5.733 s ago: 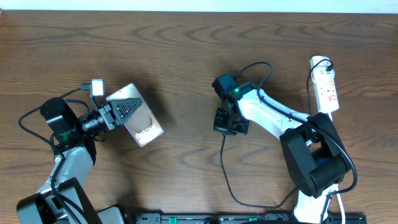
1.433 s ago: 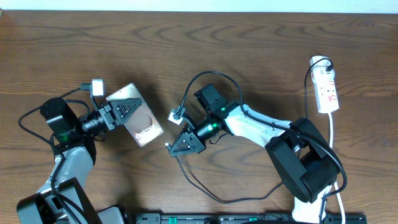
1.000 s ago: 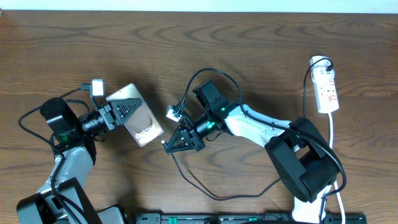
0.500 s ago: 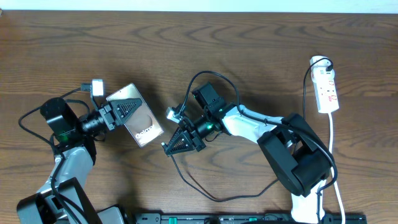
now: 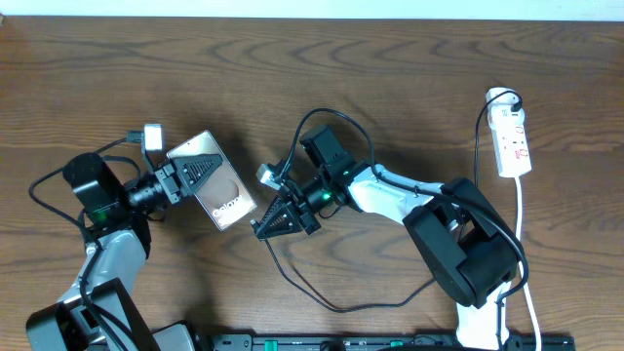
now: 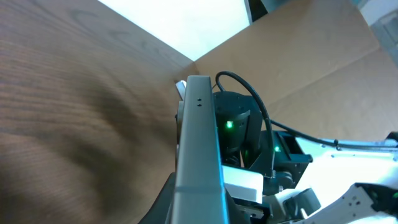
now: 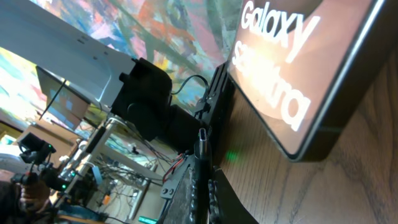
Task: Plug charger to phone and switch on socket
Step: 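Align the plug with the phone's bottom port beside the left gripper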
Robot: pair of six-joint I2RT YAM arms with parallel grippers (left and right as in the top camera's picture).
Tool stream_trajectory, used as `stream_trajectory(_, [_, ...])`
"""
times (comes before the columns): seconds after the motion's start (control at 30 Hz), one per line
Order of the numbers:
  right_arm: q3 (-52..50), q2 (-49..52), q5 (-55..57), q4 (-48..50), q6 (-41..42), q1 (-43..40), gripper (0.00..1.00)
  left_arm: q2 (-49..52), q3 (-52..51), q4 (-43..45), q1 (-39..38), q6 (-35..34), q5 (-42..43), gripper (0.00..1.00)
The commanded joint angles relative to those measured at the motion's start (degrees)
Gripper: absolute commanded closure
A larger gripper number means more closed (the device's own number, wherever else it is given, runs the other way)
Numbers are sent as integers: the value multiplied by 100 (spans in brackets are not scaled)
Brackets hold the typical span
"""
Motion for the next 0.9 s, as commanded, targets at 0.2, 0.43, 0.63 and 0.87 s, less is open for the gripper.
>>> stream_trajectory(0.2, [-24,55,-81,236,404,11,99,-15,-4,28,22,-1174,-544,93])
stream_trajectory(0.43, [-24,55,-63,581,839,81,99,-15,-4,33,22,-1707,-837,93])
stream_trajectory(0.63, [-24,55,199,824,1266,103,99,-15,-4,48,22,-1799,-721,93])
stream_trajectory(0.87, [-24,55,197,1023,1480,103,99,-17,-4,179,17,-1792,-439,93])
